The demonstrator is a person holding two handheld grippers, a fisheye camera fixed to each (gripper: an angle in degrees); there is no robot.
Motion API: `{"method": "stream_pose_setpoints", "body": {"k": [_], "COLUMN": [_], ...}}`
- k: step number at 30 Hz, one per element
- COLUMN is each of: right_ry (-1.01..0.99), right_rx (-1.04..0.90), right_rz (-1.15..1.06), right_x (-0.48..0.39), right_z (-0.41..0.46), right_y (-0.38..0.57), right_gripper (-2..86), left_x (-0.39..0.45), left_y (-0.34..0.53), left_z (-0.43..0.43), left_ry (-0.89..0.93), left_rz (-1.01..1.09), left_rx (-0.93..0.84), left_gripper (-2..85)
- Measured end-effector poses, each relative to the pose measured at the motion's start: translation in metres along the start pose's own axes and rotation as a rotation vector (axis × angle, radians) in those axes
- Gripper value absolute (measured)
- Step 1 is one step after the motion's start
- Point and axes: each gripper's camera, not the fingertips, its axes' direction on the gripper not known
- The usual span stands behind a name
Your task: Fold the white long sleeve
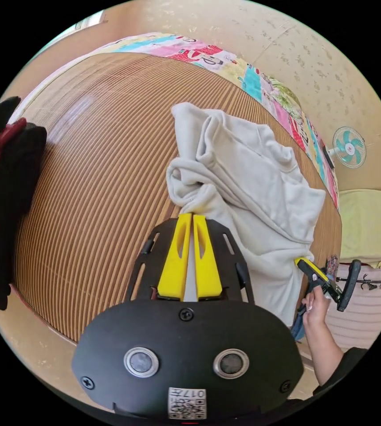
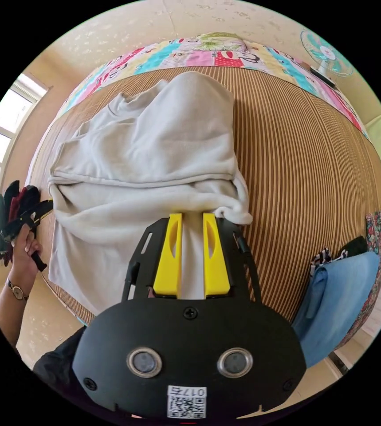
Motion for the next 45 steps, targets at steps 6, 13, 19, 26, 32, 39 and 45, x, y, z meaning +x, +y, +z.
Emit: {"method": "stream_pose_setpoints", "body": {"k": [6,13,19,26,32,39,45], "right_ry": [-0.187,-0.251,-0.437,-0.744,-1.130,-1.503,-1.382], "right_rx": [0.171,-0.015,-0.154,-0.208,-0.061,0.372,0.454], "right_rz": [0.035,0.224,0.382,0.438,0.882,0.794,0.745], "right_x": [0.018,0.102,0.136,0.182,0.216,0.232,0.239], "right_z": [-0.084,-0.084,-0.074,-0.156,-0.192,-0.175,-0.149], "right_y": [-0.015,0.103,0.166,0.262,0.384,0.258,0.093], "right_gripper": [5.4,11.2,4.5,3.1,2.7,2.4,1.7], "left_x": [-0.047,-0.122,-0.149,-0.204,-0.256,-0.189,-0.156], "left_y": [-0.042,-0.003,0.030,0.086,0.161,0.015,-0.119], "left_z": [-0.077,-0.058,-0.035,-0.118,-0.185,-0.159,-0.117], "left_ry": [0.077,0.232,0.297,0.628,0.873,1.136,1.071], "left_rz": [0.153,0.146,-0.069,-0.251,-0.651,-0.382,-0.251], "left_rx": [0.119,-0.208,-0.421,-0.533,-0.425,-0.179,0.050], "left_gripper": [5.6,12.0,4.9,4.2,4.1,4.4,7.7]}}
